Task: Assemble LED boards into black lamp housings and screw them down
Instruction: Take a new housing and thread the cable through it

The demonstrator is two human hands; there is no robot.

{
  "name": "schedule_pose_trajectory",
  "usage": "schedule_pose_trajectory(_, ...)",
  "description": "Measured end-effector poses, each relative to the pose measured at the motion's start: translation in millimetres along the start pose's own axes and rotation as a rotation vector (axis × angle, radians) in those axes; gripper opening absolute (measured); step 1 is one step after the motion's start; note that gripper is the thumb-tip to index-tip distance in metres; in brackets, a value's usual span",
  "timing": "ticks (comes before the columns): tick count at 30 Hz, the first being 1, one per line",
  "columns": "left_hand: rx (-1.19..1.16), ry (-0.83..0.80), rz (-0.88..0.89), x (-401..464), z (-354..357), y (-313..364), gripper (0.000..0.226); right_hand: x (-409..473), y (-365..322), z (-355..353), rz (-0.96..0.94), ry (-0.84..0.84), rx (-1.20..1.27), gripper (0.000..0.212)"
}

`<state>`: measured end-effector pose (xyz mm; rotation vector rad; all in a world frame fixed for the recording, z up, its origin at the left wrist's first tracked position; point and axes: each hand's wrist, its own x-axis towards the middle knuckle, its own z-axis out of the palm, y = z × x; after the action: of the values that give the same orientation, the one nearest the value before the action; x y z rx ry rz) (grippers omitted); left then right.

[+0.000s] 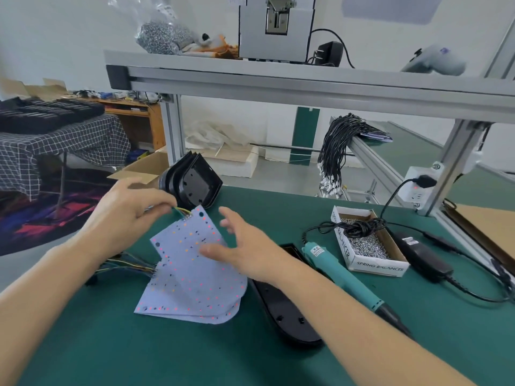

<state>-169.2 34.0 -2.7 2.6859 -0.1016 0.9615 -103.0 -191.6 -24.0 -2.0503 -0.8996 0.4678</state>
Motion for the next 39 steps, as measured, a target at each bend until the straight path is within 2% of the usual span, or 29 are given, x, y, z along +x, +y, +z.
schedule_pose_trajectory(1, -0.056, 0.000, -0.001, 1.0, -0.8, 5.8, 0.015, 4.7, -5.6, 6.0, 0.000, -0.007, 0.139, 0.071)
schedule_pose_trajectory(2, -0.104, -0.005, 0.030, 3.1, -1.5, 10.0, 0.013, 9.6, -9.8, 9.7, -0.010, 0.022, 0.259, 0.052)
schedule_pose_trajectory(4, -0.180, -0.005, 0.032, 8.5, -3.9, 14.0, 0.018, 15.5, -14.8, 5.6, -0.058, 0.163, 0.397, 0.019)
schedule_pose_trajectory(6, -0.179, -0.005, -0.026, 15.4, -6.7, 8.3, 0.028, 12.8, -18.1, -9.5, -0.102, 0.280, 0.378, 0.016)
schedule_pose_trajectory(8, -0.115, -0.015, -0.033, 20.0, -2.4, 0.3, 0.021, 3.6, -18.3, -25.9, -0.126, 0.286, 0.389, 0.010)
schedule_pose_trajectory(10, -0.144, -0.031, -0.066, 25.5, 9.1, 2.4, 0.023, -7.9, -17.6, -37.0, -0.115, 0.258, 0.375, 0.019)
schedule_pose_trajectory(12, -0.222, -0.111, -0.124, 33.8, 24.3, 5.6, 0.039, -18.1, -12.7, -48.2, -0.066, 0.278, 0.422, 0.017)
schedule_pose_trajectory(13, -0.190, -0.165, -0.149, 36.2, 32.4, 3.7, 0.047, -22.9, -9.2, -56.8, -0.026, 0.308, 0.455, 0.014)
schedule_pose_trajectory(14, -0.095, -0.208, -0.185, 37.3, 39.5, -1.8, 0.044, -30.1, -4.4, -67.7, 0.033, 0.342, 0.470, 0.013)
schedule_pose_trajectory(15, 0.022, -0.224, -0.229, 37.8, 43.8, -10.3, 0.032, -38.5, 3.8, -80.0, 0.100, 0.370, 0.462, 0.013)
schedule_pose_trajectory(16, 0.112, -0.223, -0.302, 36.3, 44.1, -19.2, 0.017, -48.5, 12.7, -91.6, 0.173, 0.384, 0.430, 0.012)
schedule_pose_trajectory(18, 0.118, -0.192, -0.482, 29.1, 43.1, -36.9, 0.023, -69.2, 31.0, -104.4, 0.319, 0.355, 0.299, 0.010)
schedule_pose_trajectory(19, 0.092, -0.175, -0.560, 26.3, 43.4, -42.7, 0.025, -77.1, 39.9, -104.1, 0.382, 0.324, 0.211, 0.015)
schedule_pose_trajectory(21, 0.090, -0.113, -0.628, 26.0, 45.1, -43.6, 0.019, -85.5, 54.8, -94.7, 0.468, 0.250, 0.050, 0.031)
schedule_pose_trajectory(23, 0.108, -0.042, -0.646, 31.6, 49.4, -37.2, 0.024, -86.3, 64.8, -83.6, 0.501, 0.177, -0.064, 0.041)
schedule_pose_trajectory(26, 0.061, 0.114, -0.584, 46.0, 43.8, -13.2, 0.025, -81.8, 72.4, -76.9, 0.512, 0.130, -0.203, 0.043)
schedule_pose_trajectory(28, -0.006, 0.264, -0.518, 57.9, 34.6, 10.9, 0.022, -78.0, 73.8, -72.5, 0.529, 0.129, -0.182, 0.043)
schedule_pose_trajectory(30, -0.097, 0.414, -0.396, 67.8, 26.7, 41.6, 0.030, -74.8, 73.2, -67.3, 0.511, 0.145, -0.151, 0.044)
schedule_pose_trajectory(33, -0.113, 0.526, -0.159, 71.4, 25.4, 83.5, 0.037, -70.4, 72.1, -62.2, 0.441, 0.179, -0.258, 0.043)
schedule_pose_trajectory(36, 0.117, 0.634, 0.172, 66.9, 24.1, 115.3, 0.031, -70.8, 73.4, -67.5, 0.427, 0.262, -0.415, 0.040)
schedule_pose_trajectory(39, 0.216, 0.693, 0.454, 66.7, 21.9, 139.2, 0.031, -76.0, 78.4, -83.2, 0.459, 0.299, -0.455, 0.018)
